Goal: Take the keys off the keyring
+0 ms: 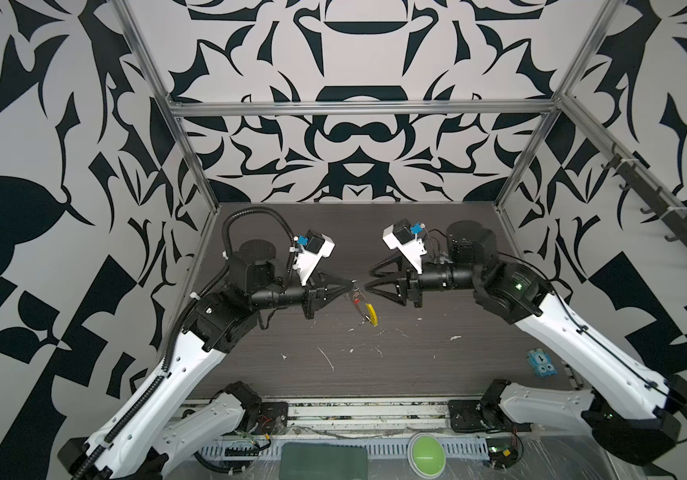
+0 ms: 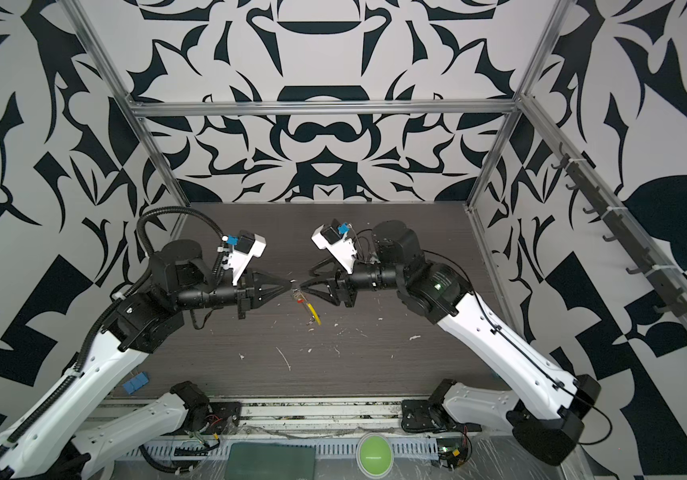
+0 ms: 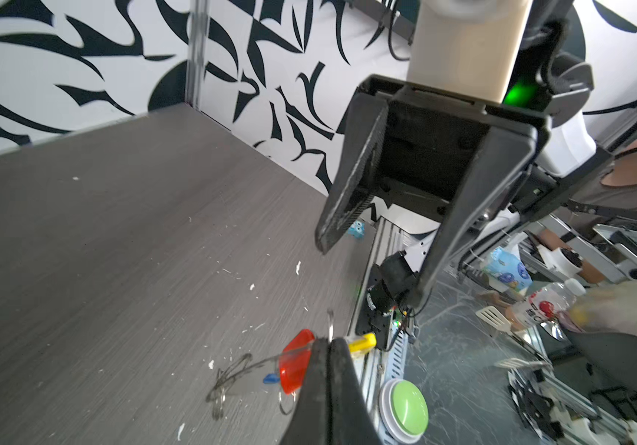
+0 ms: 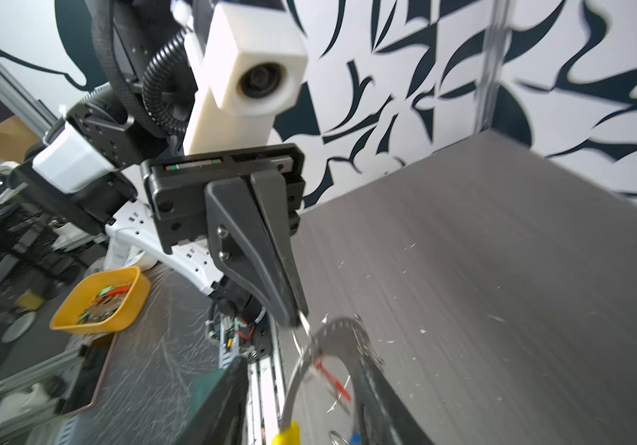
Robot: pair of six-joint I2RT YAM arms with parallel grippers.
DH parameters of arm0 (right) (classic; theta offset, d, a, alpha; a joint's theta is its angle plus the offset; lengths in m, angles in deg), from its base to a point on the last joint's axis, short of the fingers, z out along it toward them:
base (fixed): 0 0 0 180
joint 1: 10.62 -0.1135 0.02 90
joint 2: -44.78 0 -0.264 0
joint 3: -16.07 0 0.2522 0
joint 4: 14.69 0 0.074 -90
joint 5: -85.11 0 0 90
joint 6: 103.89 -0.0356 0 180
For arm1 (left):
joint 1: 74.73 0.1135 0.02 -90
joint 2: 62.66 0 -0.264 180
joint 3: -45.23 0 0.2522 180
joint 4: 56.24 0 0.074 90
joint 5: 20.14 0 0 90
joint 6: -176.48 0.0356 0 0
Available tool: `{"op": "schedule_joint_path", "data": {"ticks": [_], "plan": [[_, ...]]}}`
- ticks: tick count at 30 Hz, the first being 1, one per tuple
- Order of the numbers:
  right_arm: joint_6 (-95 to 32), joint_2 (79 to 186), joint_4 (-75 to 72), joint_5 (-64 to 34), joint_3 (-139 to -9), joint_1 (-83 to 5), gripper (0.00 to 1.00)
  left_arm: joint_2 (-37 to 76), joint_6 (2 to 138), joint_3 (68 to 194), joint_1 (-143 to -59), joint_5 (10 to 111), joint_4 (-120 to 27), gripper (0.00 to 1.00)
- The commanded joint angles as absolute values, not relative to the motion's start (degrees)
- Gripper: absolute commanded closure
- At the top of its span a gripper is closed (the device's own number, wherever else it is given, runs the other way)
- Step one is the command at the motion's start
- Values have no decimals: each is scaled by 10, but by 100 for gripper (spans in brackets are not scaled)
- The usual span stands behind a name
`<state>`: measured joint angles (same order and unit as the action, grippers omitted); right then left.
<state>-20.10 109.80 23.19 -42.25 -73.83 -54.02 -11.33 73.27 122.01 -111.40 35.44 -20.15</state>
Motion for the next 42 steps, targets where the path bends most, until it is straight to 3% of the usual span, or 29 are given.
{"op": "schedule_joint_path", "data": {"ticks": [1,9,18,24,34,42], "plan": [[-218,1077,150,-380,-708,-545,50,-138,697,1209,-1115,418,-286,100],[-208,1072,100,-310,-650,-583,42,-137,664,1210,-1116,462,-297,100],[-192,1112,106,-271,-661,-609,44,-143,658,1198,-1116,469,-304,100],[-178,1128,125,-256,-675,-617,58,-146,657,1196,-1115,487,-305,100],[-174,1143,145,-257,-699,-623,100,-140,654,1200,-1116,515,-288,100],[-185,1150,147,-252,-714,-631,100,-140,657,1196,-1121,542,-285,100]]}}
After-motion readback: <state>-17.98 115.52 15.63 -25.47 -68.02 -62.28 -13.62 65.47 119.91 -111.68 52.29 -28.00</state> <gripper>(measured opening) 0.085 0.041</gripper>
